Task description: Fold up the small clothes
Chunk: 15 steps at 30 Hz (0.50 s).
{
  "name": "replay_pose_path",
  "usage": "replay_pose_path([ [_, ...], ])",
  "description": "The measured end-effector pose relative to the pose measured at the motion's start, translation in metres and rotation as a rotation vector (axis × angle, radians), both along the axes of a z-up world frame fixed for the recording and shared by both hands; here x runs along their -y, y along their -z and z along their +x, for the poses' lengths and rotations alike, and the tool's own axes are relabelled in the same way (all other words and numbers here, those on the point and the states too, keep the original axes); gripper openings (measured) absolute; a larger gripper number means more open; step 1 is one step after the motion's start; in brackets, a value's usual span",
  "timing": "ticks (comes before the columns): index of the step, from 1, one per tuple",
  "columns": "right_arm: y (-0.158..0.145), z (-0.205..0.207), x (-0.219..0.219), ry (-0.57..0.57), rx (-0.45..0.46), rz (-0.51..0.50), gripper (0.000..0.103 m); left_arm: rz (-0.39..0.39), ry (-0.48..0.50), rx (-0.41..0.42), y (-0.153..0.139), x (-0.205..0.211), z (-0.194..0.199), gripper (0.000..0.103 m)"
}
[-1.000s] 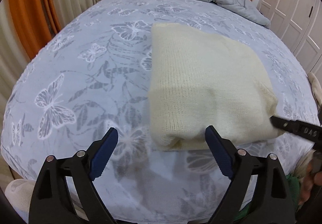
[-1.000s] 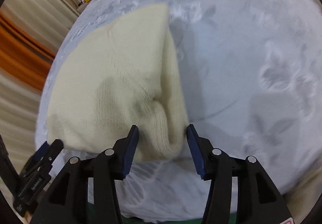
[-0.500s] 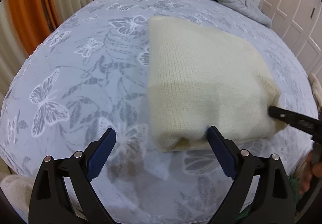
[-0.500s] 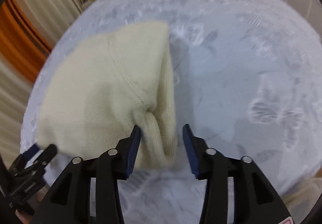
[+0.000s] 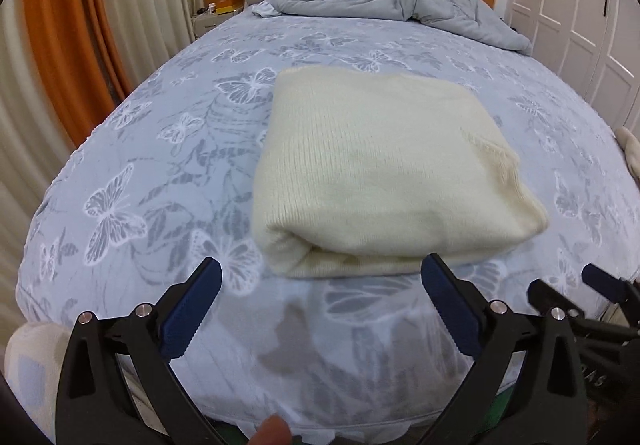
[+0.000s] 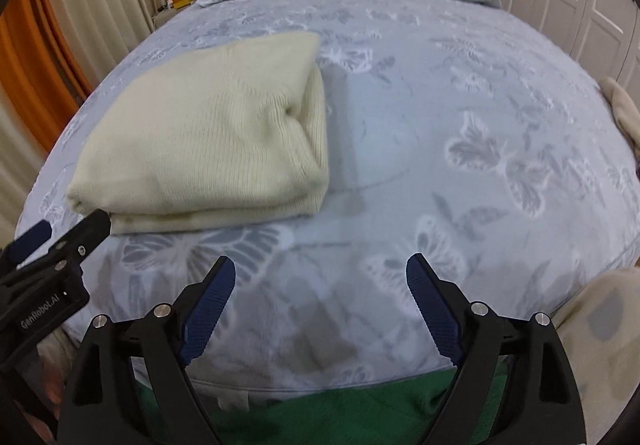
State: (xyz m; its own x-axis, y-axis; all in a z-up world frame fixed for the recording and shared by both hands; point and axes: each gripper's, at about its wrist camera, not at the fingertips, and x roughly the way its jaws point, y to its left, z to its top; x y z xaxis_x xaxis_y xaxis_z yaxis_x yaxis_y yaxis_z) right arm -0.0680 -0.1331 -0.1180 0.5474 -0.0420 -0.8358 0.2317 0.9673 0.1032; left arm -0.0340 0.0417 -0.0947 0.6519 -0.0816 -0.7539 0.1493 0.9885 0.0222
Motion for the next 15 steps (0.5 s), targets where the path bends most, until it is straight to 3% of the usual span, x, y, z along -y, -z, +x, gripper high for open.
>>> replay_pose_path([
  [15, 0.0, -0.011, 0.002, 0.027, 0.018, -0.018, 0.085, 0.021, -0.045, 0.001, 0.0, 0.0, -0.007, 0.098],
])
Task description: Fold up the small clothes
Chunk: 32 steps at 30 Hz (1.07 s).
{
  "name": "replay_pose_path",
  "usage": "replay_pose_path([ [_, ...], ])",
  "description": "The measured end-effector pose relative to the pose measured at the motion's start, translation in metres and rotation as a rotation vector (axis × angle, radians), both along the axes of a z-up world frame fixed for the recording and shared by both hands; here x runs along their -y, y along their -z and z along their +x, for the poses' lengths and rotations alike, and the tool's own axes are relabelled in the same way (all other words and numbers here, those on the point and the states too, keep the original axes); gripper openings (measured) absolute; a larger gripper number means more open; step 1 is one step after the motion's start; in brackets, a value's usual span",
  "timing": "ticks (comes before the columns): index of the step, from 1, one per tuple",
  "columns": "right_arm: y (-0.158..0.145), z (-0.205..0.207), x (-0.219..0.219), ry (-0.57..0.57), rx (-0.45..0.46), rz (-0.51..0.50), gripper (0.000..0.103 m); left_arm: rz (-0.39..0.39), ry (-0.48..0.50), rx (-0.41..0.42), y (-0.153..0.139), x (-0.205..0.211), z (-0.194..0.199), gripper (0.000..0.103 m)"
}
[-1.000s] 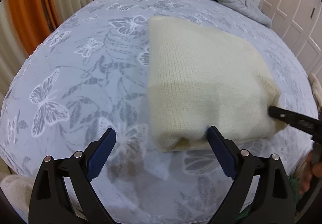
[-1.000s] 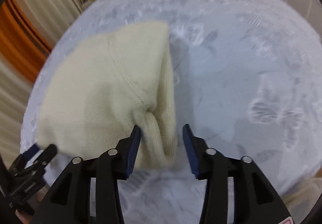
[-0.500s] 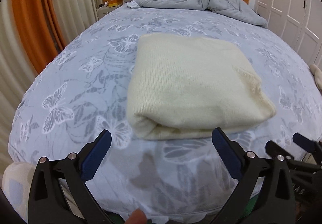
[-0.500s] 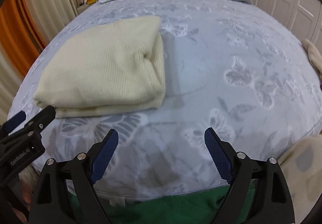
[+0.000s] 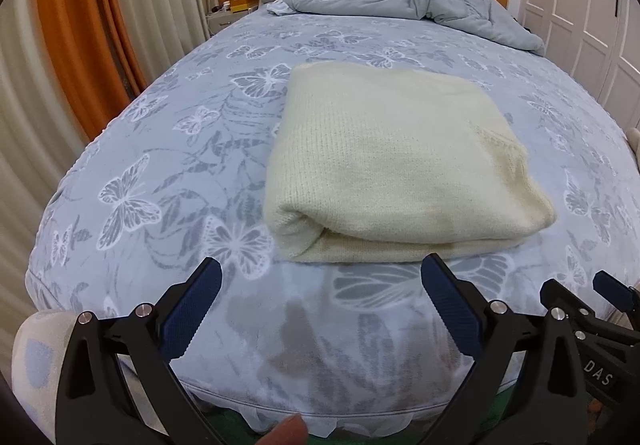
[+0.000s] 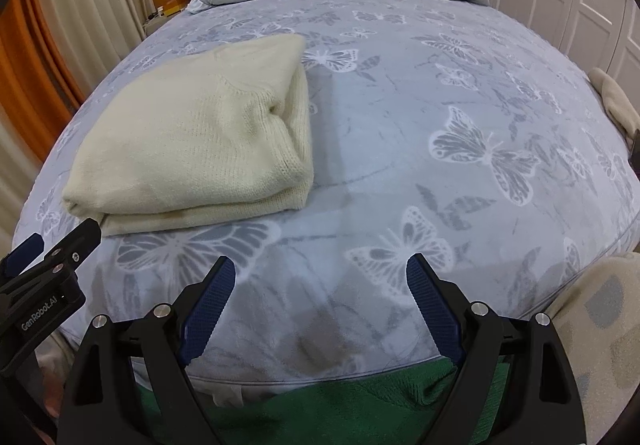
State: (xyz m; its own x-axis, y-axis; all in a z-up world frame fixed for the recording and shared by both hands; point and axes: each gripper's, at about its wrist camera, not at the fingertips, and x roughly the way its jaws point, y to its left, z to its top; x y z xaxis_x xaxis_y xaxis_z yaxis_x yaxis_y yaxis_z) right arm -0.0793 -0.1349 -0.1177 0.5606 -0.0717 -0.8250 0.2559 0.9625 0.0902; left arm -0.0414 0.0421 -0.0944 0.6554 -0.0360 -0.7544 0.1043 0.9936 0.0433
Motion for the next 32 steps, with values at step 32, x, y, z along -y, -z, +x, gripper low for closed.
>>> replay_pose_path([
  [32, -0.001, -0.001, -0.015, -0.035, -0.007, -0.02, 0.086, 0.017, 0.013, -0.029, 0.007, 0.004, -0.003, 0.098],
])
